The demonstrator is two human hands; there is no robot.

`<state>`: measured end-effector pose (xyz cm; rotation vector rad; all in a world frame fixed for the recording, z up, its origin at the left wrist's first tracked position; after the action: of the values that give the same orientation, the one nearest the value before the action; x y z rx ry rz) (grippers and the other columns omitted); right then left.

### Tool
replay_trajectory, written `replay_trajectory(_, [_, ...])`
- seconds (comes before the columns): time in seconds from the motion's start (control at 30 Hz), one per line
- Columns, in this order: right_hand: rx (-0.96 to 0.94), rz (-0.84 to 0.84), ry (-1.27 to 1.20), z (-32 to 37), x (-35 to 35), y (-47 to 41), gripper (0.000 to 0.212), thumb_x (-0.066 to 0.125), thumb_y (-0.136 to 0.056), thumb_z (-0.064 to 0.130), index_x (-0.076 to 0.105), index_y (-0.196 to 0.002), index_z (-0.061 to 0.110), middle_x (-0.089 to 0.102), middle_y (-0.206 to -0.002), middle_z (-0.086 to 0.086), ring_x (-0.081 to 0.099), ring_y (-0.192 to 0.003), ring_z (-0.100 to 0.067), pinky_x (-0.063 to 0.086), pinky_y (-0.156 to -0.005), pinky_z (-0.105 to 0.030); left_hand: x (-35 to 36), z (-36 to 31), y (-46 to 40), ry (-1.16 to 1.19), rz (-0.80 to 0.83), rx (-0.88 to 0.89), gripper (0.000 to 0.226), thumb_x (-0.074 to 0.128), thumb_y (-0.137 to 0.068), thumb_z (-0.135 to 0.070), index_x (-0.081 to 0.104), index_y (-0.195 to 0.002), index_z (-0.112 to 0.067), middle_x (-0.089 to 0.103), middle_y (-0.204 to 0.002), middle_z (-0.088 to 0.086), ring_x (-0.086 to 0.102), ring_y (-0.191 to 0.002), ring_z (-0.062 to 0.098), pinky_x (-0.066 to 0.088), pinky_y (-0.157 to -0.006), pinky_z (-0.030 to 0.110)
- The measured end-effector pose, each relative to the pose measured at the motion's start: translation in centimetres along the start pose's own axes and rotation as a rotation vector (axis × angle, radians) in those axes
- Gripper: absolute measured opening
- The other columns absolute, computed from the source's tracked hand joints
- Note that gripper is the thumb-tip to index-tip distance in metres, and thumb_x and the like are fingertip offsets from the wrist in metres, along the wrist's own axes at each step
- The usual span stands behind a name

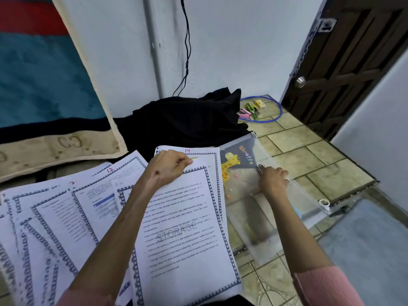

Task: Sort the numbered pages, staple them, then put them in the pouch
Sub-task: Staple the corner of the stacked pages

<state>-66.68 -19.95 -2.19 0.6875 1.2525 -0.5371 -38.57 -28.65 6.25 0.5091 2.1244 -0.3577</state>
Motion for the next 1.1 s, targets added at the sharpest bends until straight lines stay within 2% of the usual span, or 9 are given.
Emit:
replay_trajectory(0.13, [-0.109,0.012,-0.131,-0.1,-0.9,-1.1,0.024,0.051,-0.087,0.007,0.060,-0.105,-0.006,0.061,-0.112,-0.027,0.053,-0.109,-0.038,0.045,-0.086,-0.037,-0.3,0.2,0.2,0.025,0.013,-0.034,0.027,0.053,-0.092,-0.032,0.071,-0.102,-0.014,0.073,-0.099,0.005,0.065,-0.101,0.018,0.050,-0.087,0.031])
replay_trajectory(0.3, [-0.122,0.562,-1.577,6.0,-2.6,4.2,0.014,0.057,-0.089,0.014,0.058,-0.081,0.003,0.068,-0.063,-0.007,0.064,-0.056,-0.014,0.057,-0.057,-0.022,-1.5,0.4,0.9,0.057,-0.022,-0.042,0.026,0.054,-0.092,-0.029,0.071,-0.104,-0.012,0.072,-0.104,0.003,0.064,-0.103,0.015,0.043,-0.082,0.021])
replay_trajectory(0.4, [-0.146,0.877,-1.904,11.2,-3.6,8.7,0.037,0.080,-0.060,0.028,0.058,-0.083,0.008,0.063,-0.058,0.000,0.060,-0.048,-0.009,0.051,-0.045,-0.018,-2.6,0.7,1.4,0.063,-0.052,-0.043,0.026,0.055,-0.092,-0.028,0.072,-0.101,-0.011,0.072,-0.103,0.002,0.064,-0.101,0.014,0.041,-0.080,0.020])
replay_trajectory(0.53, [-0.195,1.025,-1.927,15.3,-3.3,11.8,0.029,0.073,-0.065,0.026,0.048,-0.074,0.014,0.050,-0.047,0.004,0.040,-0.036,-0.003,0.030,-0.031,-0.012,-4.0,1.3,2.4,0.073,-0.097,-0.050,0.024,0.055,-0.092,-0.026,0.072,-0.097,-0.010,0.073,-0.097,0.001,0.064,-0.091,0.010,0.040,-0.076,0.020])
replay_trajectory(0.7, [-0.080,0.857,-1.953,16.8,-2.8,11.8,0.031,0.045,-0.094,0.016,0.039,-0.064,0.016,0.046,-0.049,0.002,0.037,-0.033,-0.007,0.026,-0.031,-0.013,-5.5,1.8,3.5,0.081,-0.146,-0.062,0.024,0.056,-0.092,-0.025,0.072,-0.102,-0.011,0.072,-0.101,0.000,0.057,-0.085,0.003,0.039,-0.071,0.014])
replay_trajectory(0.87, [-0.045,0.675,-1.949,17.4,-3.5,11.1,0.025,0.055,-0.091,0.034,0.053,-0.079,0.013,0.054,-0.062,0.002,0.059,-0.053,-0.008,0.047,-0.049,-0.021,-6.1,2.3,4.3,0.078,-0.162,-0.063,0.023,0.055,-0.092,-0.026,0.072,-0.096,-0.011,0.072,-0.099,-0.003,0.059,-0.086,0.003,0.040,-0.073,0.014])
replay_trajectory(0.97, [0.082,0.767,-2.047,17.8,-3.3,11.4,0.035,0.052,-0.092,0.042,0.048,-0.080,0.009,0.050,-0.067,-0.004,0.055,-0.065,-0.017,0.052,-0.060,-0.026,-6.4,2.6,4.6,0.087,-0.164,-0.076,0.024,0.054,-0.092,-0.026,0.072,-0.094,-0.010,0.072,-0.101,-0.003,0.065,-0.094,0.011,0.048,-0.084,0.023])
replay_trajectory(1.03, [0.092,0.827,-2.085,18.0,-3.8,11.7,0.032,0.043,-0.098,0.034,0.048,-0.084,0.006,0.049,-0.078,-0.009,0.053,-0.070,-0.020,0.056,-0.057,-0.031,-6.6,2.6,4.7,0.078,-0.169,-0.075,0.023,0.054,-0.092,-0.026,0.072,-0.094,-0.011,0.073,-0.102,-0.003,0.065,-0.097,0.012,0.051,-0.089,0.029])
replay_trajectory(1.1, [-0.067,0.650,-1.886,17.6,-4.3,11.0,0.025,0.043,-0.099,0.025,0.055,-0.086,0.007,0.055,-0.081,-0.009,0.057,-0.070,-0.017,0.056,-0.065,-0.030,-6.8,2.8,4.8,0.069,-0.178,-0.077,0.023,0.055,-0.092,-0.026,0.072,-0.092,-0.011,0.073,-0.102,-0.004,0.066,-0.097,0.012,0.051,-0.090,0.030])
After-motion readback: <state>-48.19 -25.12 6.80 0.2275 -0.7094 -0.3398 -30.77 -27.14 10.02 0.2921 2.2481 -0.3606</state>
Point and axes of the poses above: each hand's wrist, its own y-axis away from the middle knuckle, its own x-axis out of the palm, z = x × y, the point moved 10 cm from there along -y, towards the middle knuckle
